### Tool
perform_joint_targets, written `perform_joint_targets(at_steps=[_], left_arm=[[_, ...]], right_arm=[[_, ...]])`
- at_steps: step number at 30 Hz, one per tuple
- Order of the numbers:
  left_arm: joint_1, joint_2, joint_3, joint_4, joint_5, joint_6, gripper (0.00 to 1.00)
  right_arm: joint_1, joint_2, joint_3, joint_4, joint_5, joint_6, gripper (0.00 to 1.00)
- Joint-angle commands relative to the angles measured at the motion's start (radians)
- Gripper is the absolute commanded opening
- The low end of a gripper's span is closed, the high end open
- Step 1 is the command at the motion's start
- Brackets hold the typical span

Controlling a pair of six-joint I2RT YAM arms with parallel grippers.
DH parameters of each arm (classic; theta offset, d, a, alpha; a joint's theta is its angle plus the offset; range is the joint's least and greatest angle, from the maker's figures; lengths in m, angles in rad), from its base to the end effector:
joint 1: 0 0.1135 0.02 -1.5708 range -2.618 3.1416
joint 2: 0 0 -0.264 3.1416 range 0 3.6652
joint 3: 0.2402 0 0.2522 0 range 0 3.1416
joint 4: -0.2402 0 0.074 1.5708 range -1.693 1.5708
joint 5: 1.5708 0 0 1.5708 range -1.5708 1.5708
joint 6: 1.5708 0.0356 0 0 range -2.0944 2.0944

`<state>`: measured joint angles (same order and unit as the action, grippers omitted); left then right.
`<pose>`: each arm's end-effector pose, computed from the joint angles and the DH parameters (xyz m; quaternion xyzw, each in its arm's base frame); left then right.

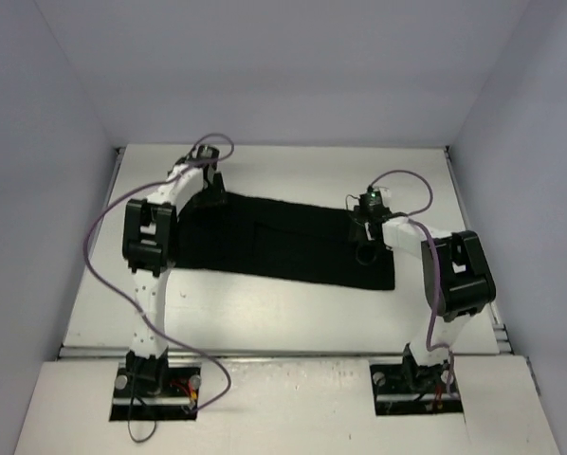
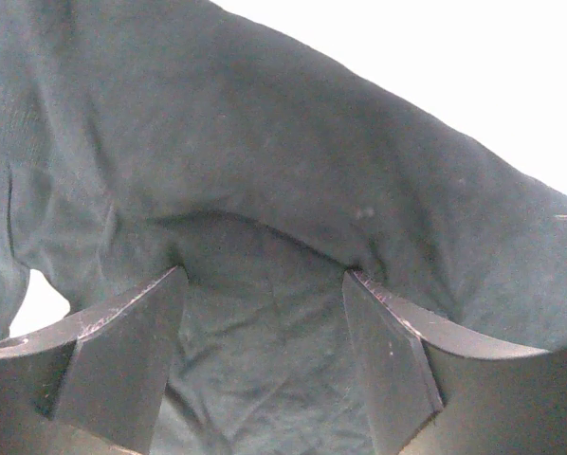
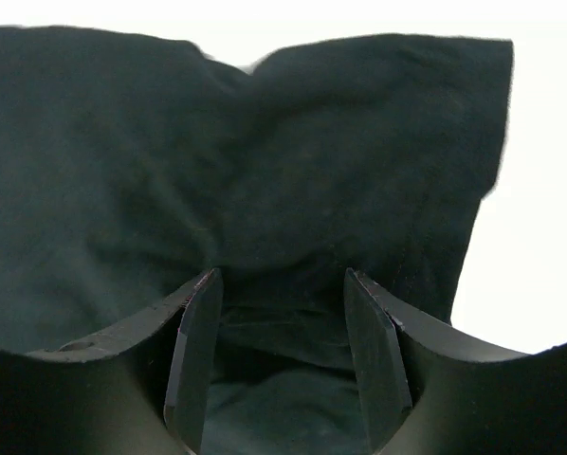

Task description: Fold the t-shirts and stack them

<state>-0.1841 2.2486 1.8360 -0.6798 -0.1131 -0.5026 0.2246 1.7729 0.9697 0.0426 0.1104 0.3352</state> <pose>0.4769 -0.0847 0.1788 -0.1670 0.9556 -0.0279 0.2412 0.3572 0.0776 0.1621 0.0724 0.9151 0.0600 0.3922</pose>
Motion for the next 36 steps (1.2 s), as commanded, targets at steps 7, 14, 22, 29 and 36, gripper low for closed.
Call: perform_joint_targets(at_steps=[7, 14, 22, 29, 36], left_arm=[[-0.008, 0.375, 0.641, -0.157, -0.033, 0.238, 0.66], [-0.118, 0.471, 0.908, -0.084, -0.014, 0.393, 0.66], [-0.117, 0.154, 0.689, 0.05, -0.028, 0.386, 0.71], [-0.079, -0.234, 0.275, 0.052, -0.136, 0.291, 0.72], [-0.078, -0.118, 0.213, 0.051, -0.104, 0.239, 0.72]], right_arm=[[0.574, -0.212, -0.317, -0.153, -0.01, 0.596, 0.51], [0.909, -0.151, -0.096, -0.213, 0.009, 0.518, 0.51], [0.903, -0.218, 0.089, -0.266, 0.057, 0.301, 0.51], [0.665, -0.154, 0.251, -0.267, 0.042, -0.046, 0.54], [0.553, 0.04, 0.353, -0.246, -0.026, -0.184, 0.54]])
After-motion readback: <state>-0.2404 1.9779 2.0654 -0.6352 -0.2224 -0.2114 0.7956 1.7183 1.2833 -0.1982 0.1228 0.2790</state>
